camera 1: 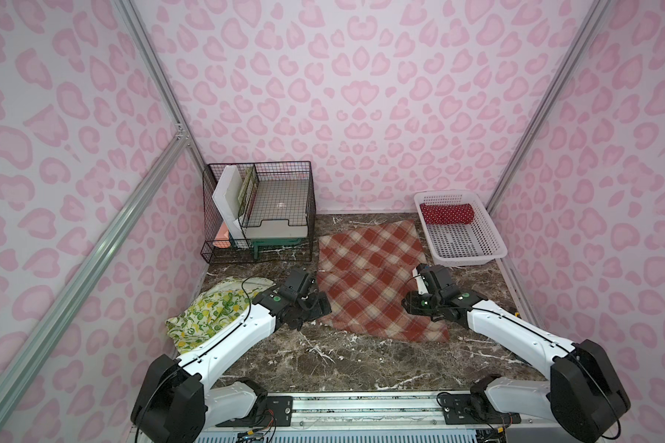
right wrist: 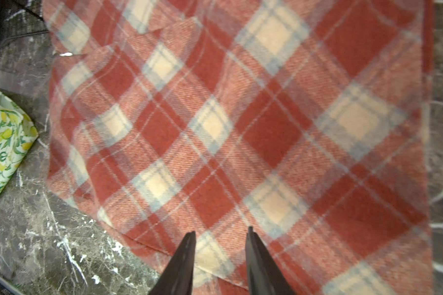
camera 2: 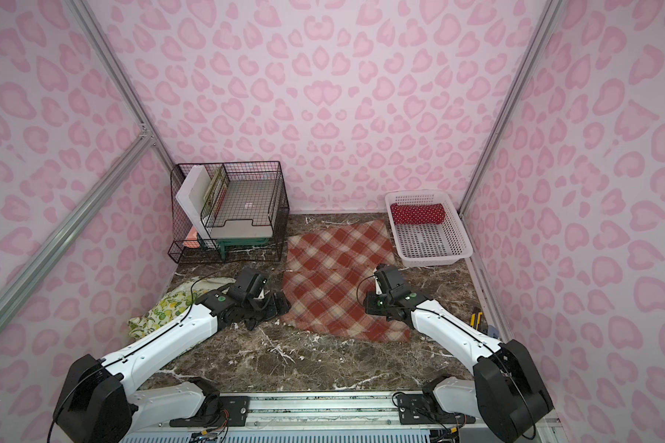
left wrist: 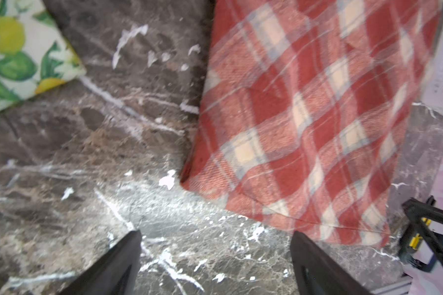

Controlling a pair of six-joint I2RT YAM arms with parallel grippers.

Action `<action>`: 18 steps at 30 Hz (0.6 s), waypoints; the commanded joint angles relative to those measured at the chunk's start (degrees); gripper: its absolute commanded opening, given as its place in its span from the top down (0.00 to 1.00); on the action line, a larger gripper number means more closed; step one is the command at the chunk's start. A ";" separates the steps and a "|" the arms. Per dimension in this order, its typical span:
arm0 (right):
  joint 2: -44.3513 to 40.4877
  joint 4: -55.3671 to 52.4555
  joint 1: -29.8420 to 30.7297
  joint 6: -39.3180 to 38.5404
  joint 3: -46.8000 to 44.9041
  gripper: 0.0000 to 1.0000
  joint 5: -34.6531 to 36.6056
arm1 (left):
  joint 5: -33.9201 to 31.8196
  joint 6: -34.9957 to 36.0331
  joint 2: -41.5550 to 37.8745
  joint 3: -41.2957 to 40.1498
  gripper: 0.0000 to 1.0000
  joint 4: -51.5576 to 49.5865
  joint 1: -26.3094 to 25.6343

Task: Roll up the skirts
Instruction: Flatten out the skirt at the center of the board.

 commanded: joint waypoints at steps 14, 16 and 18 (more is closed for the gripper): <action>34.06 8.70 12.59 -5.59 30.91 1.00 0.40 | 0.02 0.66 -4.96 2.64 1.00 0.77 17.49; 41.60 7.69 12.65 -6.18 37.80 1.00 -1.31 | 3.71 0.73 -3.91 3.40 1.00 1.27 21.20; 46.45 6.97 13.15 -5.97 41.59 1.00 -2.78 | 5.01 1.21 -2.11 5.57 1.00 -0.21 22.76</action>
